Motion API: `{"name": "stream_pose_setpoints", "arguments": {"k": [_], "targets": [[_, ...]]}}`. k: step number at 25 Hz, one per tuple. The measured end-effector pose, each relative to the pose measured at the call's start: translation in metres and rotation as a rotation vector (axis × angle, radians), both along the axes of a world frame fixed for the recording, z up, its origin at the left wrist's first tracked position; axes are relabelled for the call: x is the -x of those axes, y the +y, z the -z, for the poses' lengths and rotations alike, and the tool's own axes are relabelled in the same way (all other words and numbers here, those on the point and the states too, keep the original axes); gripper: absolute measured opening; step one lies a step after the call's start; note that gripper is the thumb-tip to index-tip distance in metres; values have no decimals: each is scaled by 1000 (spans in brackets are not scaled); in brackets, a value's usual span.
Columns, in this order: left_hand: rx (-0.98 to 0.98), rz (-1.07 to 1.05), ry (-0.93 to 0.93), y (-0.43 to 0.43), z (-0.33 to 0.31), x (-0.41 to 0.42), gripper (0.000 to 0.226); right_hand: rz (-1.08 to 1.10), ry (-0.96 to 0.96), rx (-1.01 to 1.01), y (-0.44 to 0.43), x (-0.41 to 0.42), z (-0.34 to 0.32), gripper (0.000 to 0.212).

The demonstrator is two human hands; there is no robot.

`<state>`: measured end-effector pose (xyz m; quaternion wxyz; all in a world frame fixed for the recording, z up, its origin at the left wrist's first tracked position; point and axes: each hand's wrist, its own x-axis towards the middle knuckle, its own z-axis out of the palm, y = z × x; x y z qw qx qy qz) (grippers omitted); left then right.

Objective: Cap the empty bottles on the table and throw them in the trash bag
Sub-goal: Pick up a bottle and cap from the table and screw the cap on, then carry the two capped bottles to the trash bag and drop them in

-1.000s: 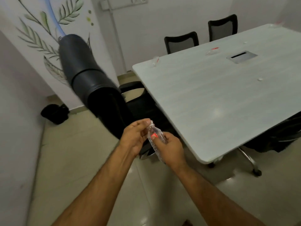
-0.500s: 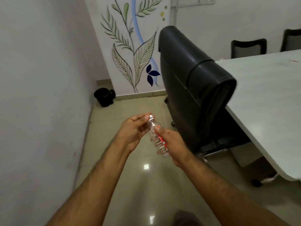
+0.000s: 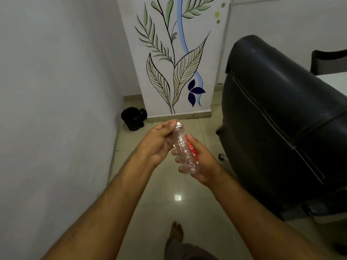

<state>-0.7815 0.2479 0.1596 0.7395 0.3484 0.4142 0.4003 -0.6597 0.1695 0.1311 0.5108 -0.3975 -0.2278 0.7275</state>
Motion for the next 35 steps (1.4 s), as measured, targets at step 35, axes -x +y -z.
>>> {"name": "stream_pose_setpoints", "arguments": {"k": [35], "targets": [[-415,936,420,650,56,-518,12,1388,-93,348,587,-383,59,36]]}}
